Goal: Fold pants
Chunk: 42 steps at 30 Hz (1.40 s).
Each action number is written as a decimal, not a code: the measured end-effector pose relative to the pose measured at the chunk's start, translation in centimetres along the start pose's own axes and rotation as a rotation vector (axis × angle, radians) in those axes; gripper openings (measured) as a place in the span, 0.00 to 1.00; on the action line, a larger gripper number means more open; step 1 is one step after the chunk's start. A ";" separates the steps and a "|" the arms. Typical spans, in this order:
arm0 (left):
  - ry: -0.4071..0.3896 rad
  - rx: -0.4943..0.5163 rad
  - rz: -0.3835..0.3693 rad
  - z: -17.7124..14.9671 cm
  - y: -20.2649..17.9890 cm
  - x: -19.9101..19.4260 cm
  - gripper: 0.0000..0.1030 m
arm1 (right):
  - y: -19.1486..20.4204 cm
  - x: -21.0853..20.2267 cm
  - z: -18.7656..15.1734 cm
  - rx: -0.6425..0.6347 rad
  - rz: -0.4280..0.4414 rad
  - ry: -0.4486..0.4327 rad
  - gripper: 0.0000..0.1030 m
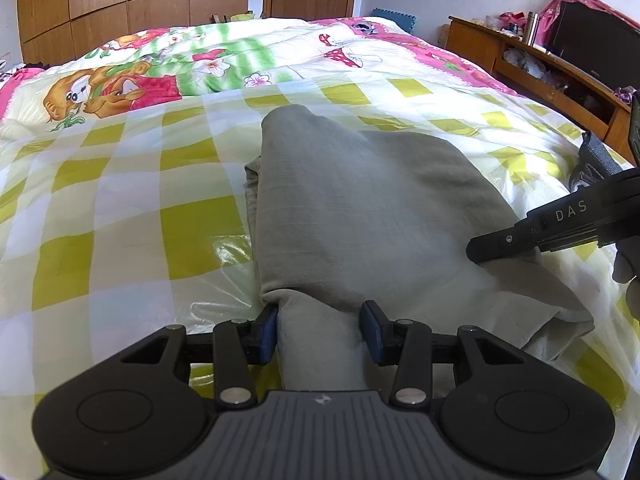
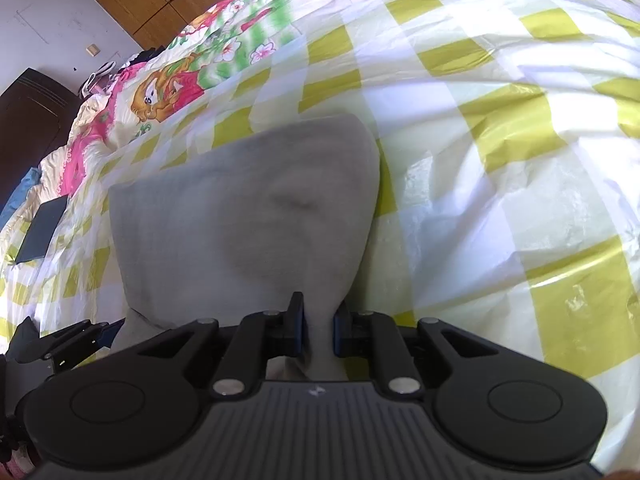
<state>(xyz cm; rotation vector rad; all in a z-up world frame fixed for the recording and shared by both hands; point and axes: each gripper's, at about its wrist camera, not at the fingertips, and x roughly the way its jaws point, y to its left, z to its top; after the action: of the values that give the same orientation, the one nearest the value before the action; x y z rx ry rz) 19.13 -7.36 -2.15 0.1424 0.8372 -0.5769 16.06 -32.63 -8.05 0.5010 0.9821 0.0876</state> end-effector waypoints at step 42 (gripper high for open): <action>0.015 0.062 0.067 0.6 -1.6 0.2 0.57 | 1.8 -4.5 -0.9 -0.121 -0.111 -0.090 0.23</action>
<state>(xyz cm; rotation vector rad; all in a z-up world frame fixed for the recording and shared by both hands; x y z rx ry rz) 18.79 -8.96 -1.73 0.2310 0.8265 -0.5399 13.10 -31.99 -4.20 0.3360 0.9089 0.0248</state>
